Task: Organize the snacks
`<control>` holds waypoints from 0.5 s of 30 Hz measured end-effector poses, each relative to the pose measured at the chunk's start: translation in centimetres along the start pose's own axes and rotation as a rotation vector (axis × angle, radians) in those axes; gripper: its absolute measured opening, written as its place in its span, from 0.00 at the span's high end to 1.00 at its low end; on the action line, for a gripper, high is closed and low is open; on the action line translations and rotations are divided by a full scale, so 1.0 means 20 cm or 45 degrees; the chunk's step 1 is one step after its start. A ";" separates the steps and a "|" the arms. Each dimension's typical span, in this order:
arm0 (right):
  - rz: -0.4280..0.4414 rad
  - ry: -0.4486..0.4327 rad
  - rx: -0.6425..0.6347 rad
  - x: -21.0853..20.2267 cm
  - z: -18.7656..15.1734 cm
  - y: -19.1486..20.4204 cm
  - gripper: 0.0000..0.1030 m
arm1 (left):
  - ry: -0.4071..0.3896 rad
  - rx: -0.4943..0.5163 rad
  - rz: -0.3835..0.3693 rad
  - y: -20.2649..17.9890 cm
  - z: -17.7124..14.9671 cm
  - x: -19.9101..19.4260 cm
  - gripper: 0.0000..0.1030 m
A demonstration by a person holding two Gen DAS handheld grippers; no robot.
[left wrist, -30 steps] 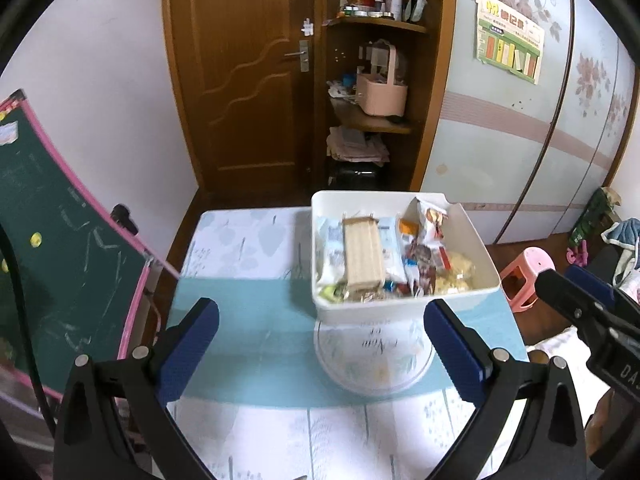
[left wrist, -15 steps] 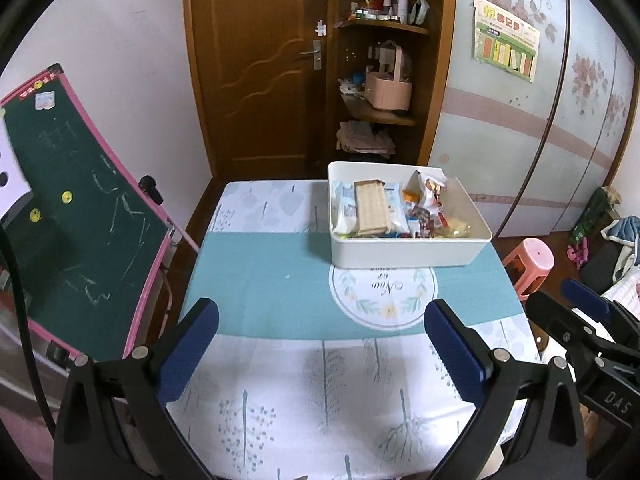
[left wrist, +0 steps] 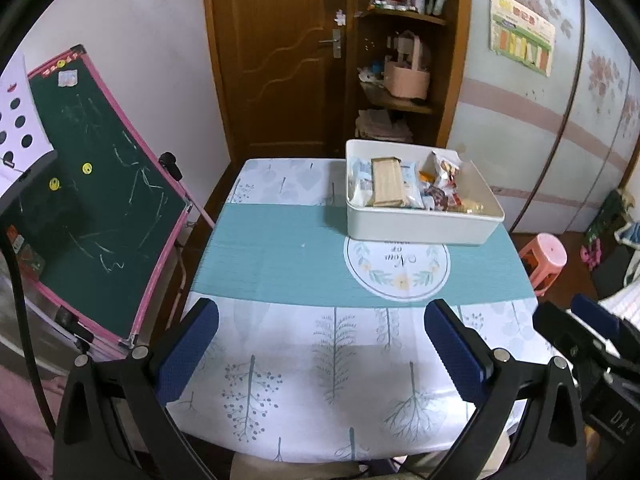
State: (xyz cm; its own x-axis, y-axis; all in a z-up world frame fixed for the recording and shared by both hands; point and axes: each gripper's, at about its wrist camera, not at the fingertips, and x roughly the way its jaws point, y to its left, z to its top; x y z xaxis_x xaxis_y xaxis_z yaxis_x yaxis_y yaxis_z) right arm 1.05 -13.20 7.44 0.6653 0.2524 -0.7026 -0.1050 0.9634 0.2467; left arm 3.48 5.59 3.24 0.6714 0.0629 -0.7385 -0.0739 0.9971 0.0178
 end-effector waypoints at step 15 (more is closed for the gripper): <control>-0.007 -0.038 -0.060 -0.03 -0.01 0.07 0.23 | 0.008 0.021 0.009 -0.03 -0.02 -0.01 0.01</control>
State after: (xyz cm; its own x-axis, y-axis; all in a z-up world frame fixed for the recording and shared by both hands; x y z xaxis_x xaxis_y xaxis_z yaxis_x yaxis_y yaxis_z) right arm 0.45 -12.04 8.11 0.6874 0.2453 -0.6837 -0.1356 0.9680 0.2110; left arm 3.00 5.03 3.07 0.6662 0.0701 -0.7425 -0.0668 0.9972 0.0342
